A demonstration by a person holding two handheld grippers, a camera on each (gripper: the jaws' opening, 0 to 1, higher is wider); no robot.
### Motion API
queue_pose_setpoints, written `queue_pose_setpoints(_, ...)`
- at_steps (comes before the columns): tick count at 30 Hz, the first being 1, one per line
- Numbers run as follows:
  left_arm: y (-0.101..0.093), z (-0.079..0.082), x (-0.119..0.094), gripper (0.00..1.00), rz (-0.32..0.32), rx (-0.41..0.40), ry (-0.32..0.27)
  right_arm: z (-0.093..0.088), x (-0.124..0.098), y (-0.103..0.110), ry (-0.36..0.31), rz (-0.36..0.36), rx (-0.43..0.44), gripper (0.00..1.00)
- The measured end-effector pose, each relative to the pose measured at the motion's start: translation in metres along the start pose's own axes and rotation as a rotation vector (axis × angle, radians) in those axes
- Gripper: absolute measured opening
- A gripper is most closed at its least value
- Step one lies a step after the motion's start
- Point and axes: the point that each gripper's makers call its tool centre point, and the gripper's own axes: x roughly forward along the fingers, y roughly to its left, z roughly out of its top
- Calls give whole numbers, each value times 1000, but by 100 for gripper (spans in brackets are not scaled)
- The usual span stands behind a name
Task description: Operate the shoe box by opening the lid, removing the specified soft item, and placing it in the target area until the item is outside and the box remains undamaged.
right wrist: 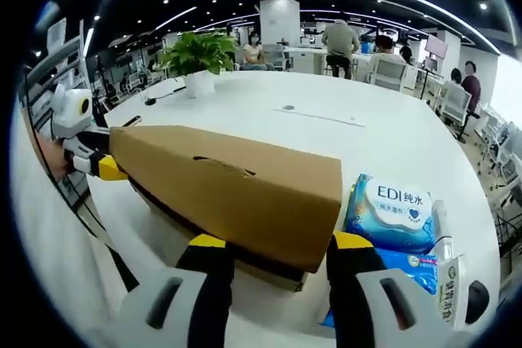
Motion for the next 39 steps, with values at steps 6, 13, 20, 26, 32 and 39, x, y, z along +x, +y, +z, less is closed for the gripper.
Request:
queue_pose_setpoints(6, -2, -1, -6, 56, 8, 23, 0, -1, 2, 1, 2, 5, -1, 45)
queue_pose_setpoints(13, -3, -2, -7, 56, 25, 37, -6, 1, 2, 0, 1, 9, -5, 45)
queue_pose_setpoints(20, -7, 3, -8, 56, 25, 57, -17, -2, 3, 0, 7, 13, -17, 45)
queue_pose_setpoints(26, -8, 3, -9, 56, 20, 54, -11, -2, 4, 2, 3, 35, -10, 47)
queue_pose_setpoints(32, -9, 1, -7, 57, 23, 68, 1, -3, 4, 5, 5, 47, -24, 50)
queue_pose_setpoints(39, -10, -5, -6, 58, 19, 50, 18, -16, 5, 12, 26, 54, -51, 54)
